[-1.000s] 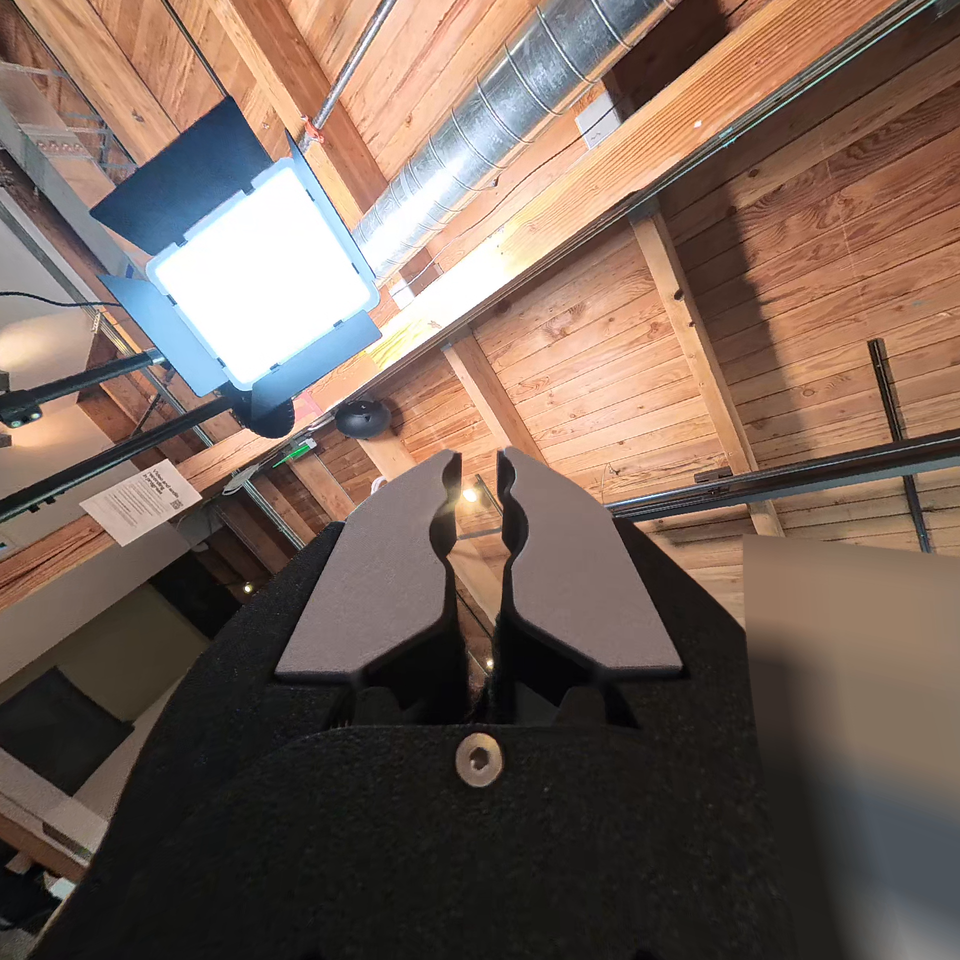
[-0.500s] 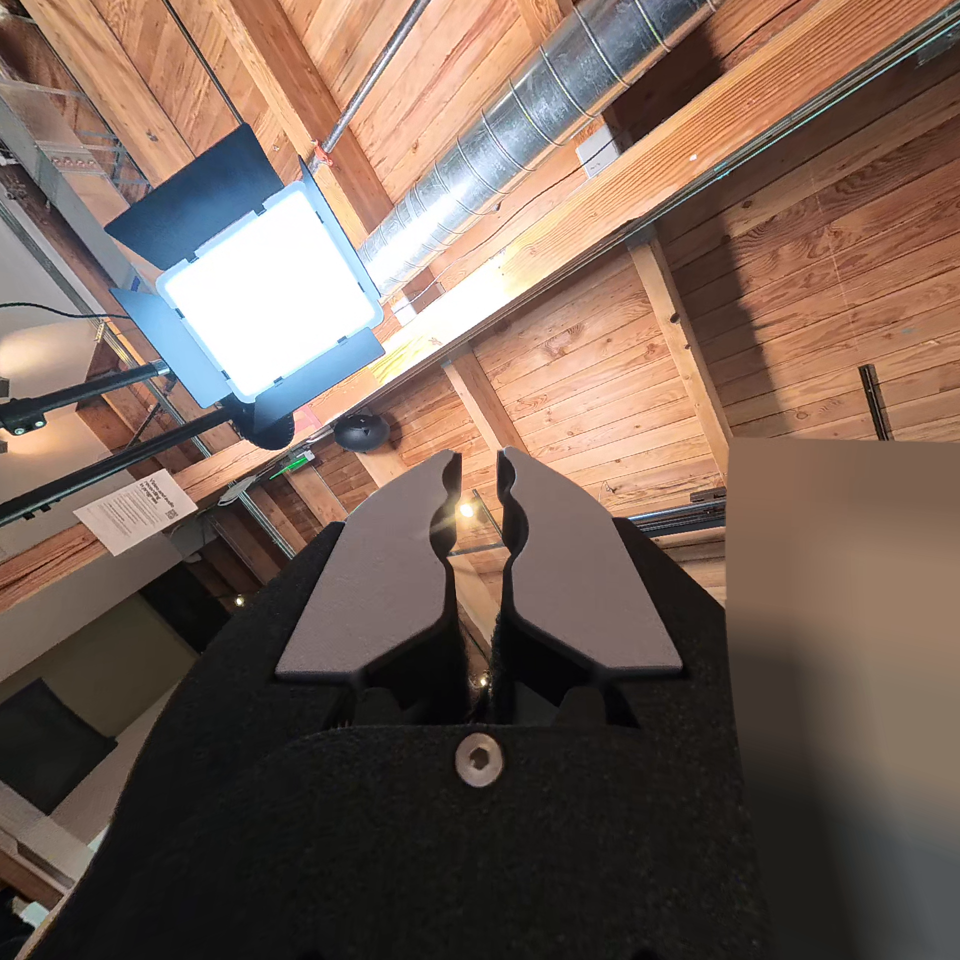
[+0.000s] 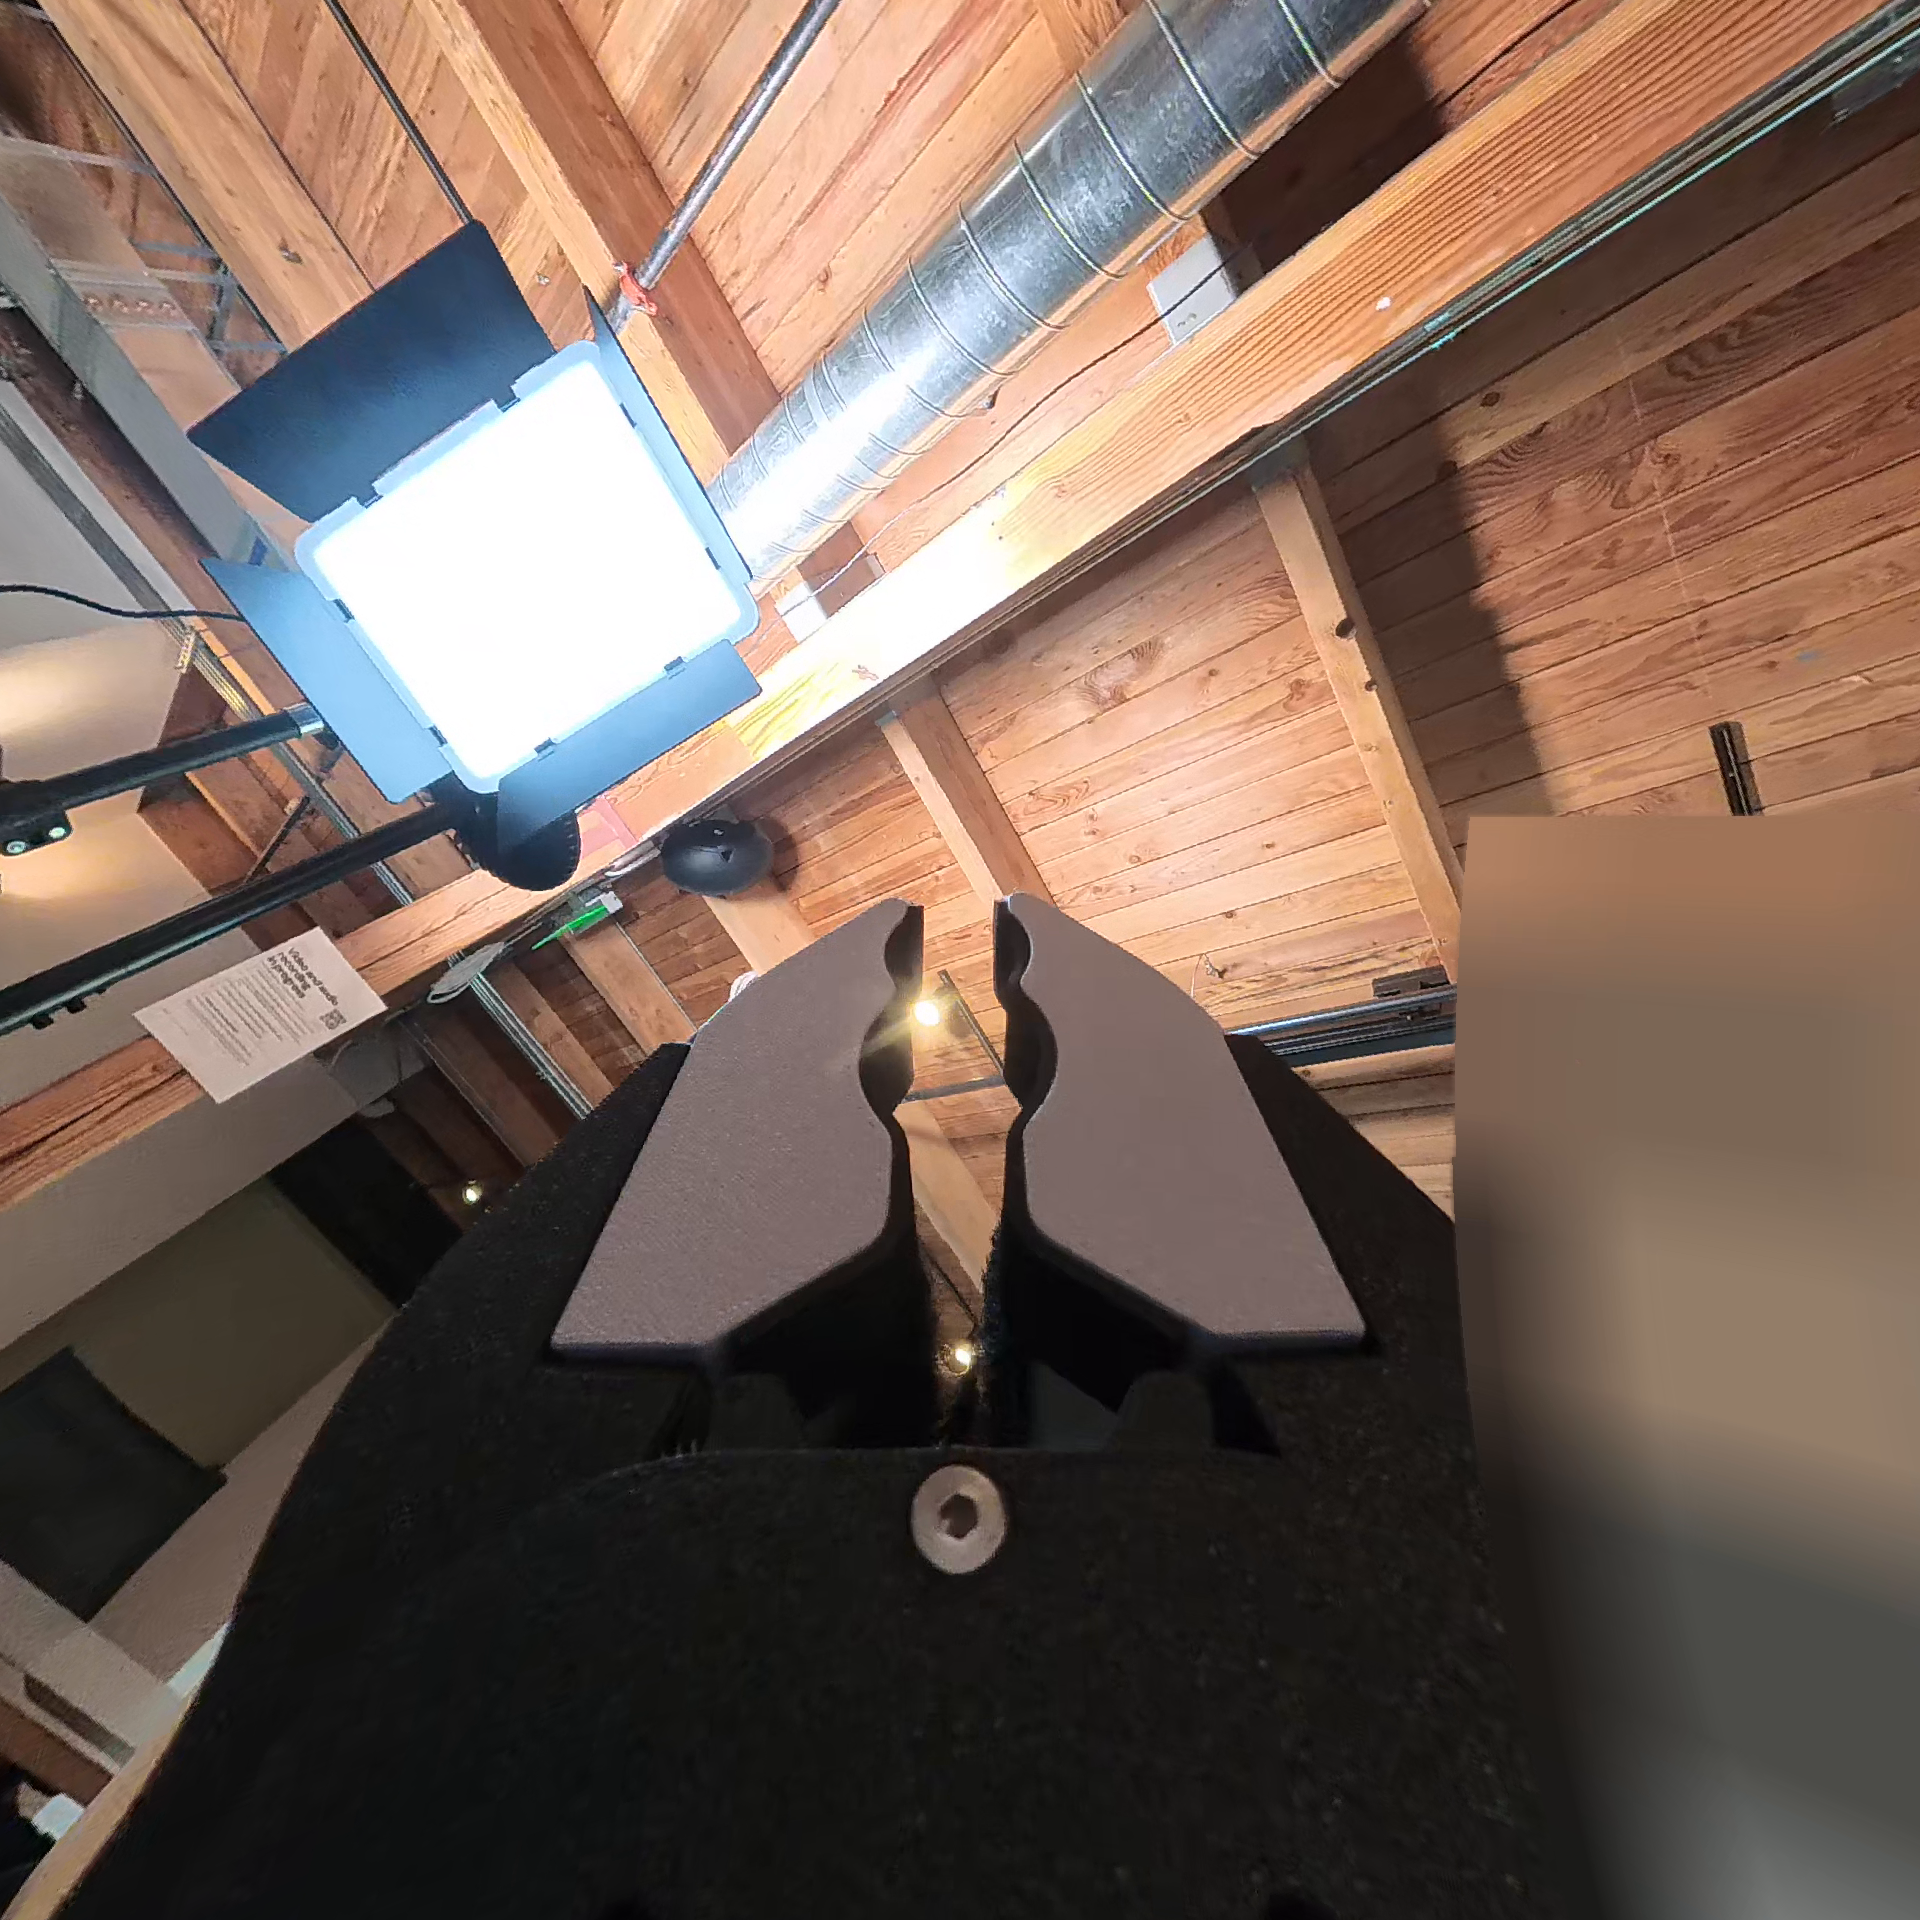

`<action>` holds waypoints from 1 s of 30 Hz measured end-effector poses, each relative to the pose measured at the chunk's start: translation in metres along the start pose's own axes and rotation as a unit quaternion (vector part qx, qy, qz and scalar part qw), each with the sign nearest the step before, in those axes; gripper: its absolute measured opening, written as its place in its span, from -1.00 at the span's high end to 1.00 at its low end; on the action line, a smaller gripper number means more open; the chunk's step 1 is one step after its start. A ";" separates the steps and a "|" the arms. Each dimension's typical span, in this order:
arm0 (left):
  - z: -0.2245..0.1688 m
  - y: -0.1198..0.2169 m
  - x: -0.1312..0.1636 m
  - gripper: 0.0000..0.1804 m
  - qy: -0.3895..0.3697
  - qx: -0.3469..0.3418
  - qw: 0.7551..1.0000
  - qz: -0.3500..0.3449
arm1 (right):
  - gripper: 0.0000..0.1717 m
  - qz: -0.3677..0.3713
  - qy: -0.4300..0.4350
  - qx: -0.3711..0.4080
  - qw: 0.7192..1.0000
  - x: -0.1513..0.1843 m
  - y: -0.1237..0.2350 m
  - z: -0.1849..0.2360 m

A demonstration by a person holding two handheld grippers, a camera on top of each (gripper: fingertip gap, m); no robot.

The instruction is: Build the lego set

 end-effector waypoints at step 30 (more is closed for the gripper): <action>-0.027 -0.028 0.112 0.83 -0.197 0.044 0.897 0.394 | 1.00 0.052 -0.039 -0.009 0.998 0.016 -0.016 -0.002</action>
Point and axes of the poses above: each gripper's, where its closed fingertips meet, y back along the fingers, x out of its underside, z = x × y across the jaws, the point moved 2 cm from there along y, back along the fingers, and after that the axes turned 15 degrees about z, right-handed, at the moved point
